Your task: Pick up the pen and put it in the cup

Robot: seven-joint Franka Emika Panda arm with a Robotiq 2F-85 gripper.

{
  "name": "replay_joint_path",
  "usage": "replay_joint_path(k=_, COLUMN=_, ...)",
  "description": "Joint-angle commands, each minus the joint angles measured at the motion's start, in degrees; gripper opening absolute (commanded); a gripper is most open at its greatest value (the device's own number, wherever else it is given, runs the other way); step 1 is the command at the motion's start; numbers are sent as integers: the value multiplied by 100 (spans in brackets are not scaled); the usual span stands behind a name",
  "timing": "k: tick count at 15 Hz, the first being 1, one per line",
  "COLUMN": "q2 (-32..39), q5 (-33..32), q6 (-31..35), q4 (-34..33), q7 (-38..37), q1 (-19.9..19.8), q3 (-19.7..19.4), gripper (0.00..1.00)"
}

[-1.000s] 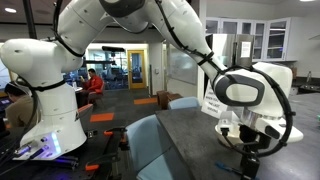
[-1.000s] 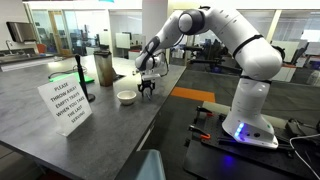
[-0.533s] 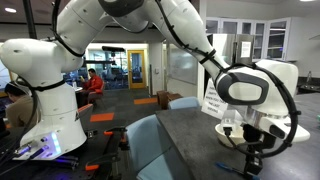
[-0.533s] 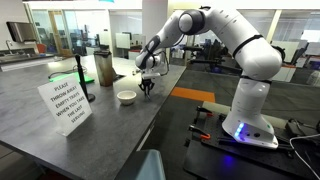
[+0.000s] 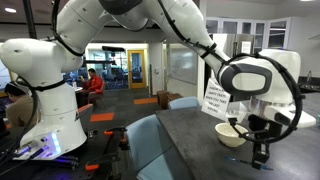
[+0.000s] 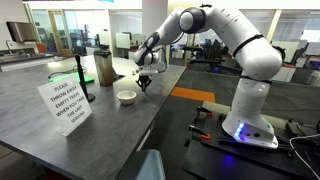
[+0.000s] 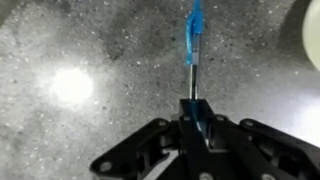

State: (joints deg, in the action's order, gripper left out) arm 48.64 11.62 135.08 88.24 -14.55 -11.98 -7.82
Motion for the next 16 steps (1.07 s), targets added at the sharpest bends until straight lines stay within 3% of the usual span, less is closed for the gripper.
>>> replay_joint_path(k=1, q2=-310, q5=52, q6=433, q4=161, q7=-365, q1=241, q3=-63, gripper=3)
replay_joint_path(k=9, q2=-483, q5=-82, q6=1438, q4=315, q7=-701, q1=866, q3=-70, gripper=3)
replay_joint_path(k=16, q2=-458, q5=-126, q6=1644, q4=373, q7=-653, q1=1154, q3=-44, gripper=3)
